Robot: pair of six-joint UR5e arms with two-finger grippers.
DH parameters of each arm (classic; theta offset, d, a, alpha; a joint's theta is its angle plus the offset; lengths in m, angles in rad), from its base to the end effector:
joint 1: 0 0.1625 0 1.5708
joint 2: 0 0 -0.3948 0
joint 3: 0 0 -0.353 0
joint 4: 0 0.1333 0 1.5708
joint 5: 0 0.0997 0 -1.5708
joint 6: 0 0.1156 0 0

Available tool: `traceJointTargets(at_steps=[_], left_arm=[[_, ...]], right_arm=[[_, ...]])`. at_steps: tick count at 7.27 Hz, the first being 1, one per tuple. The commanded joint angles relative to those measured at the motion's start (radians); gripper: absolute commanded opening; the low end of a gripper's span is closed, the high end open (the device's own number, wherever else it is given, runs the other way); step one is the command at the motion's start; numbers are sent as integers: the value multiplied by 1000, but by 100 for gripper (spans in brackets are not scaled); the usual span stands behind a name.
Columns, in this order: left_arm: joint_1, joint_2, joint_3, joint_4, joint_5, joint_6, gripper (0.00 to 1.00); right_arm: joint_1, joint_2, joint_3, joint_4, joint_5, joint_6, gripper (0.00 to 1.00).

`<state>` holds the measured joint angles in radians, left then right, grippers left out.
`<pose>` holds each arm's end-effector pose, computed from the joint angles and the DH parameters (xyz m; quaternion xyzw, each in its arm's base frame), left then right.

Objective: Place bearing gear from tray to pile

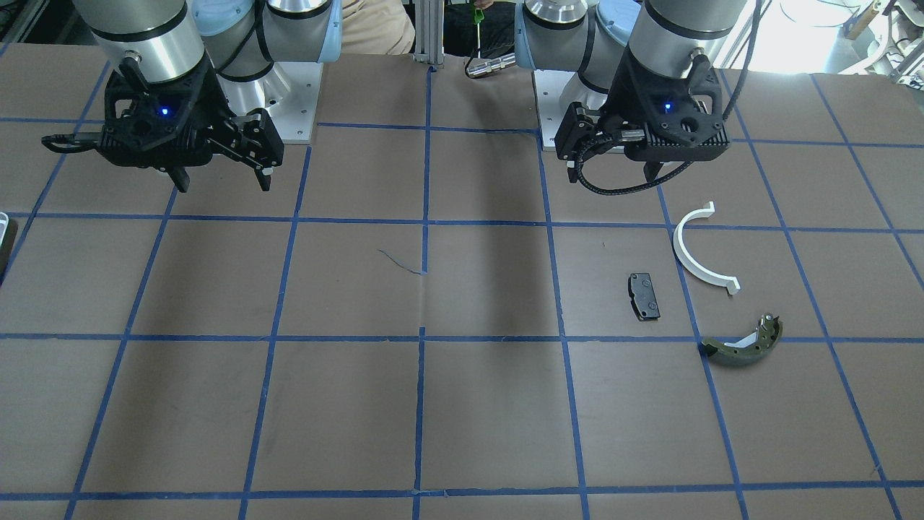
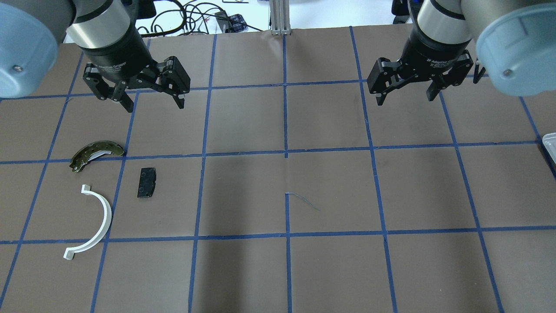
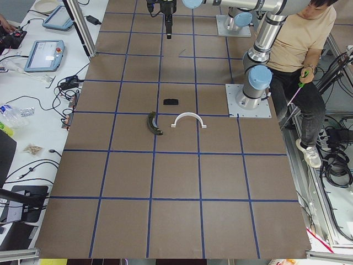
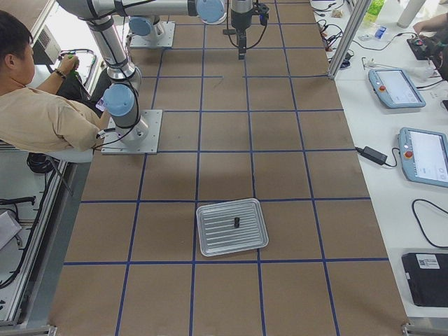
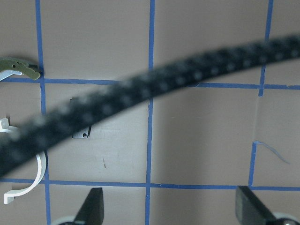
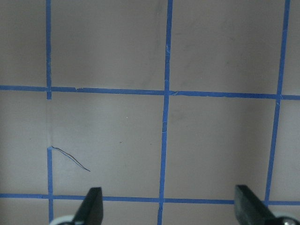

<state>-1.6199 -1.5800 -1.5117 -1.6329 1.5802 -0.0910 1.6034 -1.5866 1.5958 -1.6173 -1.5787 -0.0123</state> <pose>-0.1544 -0.4474 0.4581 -0.0209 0.9998 0.0058 0.0051 0.1470 -0.4461 0.4422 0.0224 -0.9996 0.0187 0.0038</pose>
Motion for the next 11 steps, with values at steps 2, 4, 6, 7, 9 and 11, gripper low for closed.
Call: traceJointTargets(at_steps=[2,4,6,7,9,11], left_arm=[[0,0,-1,5,1,13,100],[0,0,-1,5,1,13,100],[0,0,-1,5,1,14,100],[0,0,-1,5,1,14,100],[0,0,-2,5,3,16,100],[-1,3,-21,21,6,19,100]], right_arm=[[-2,-27,27,17,3,5,100],[-2,-33,33,33,-3,-6,100],[6,-38,33,36,11,-58,100],[6,-38,33,46,6,-133,100],[4,-49,33,80,-55,-138,100],[3,-44,29,77,-77,-92,100]])
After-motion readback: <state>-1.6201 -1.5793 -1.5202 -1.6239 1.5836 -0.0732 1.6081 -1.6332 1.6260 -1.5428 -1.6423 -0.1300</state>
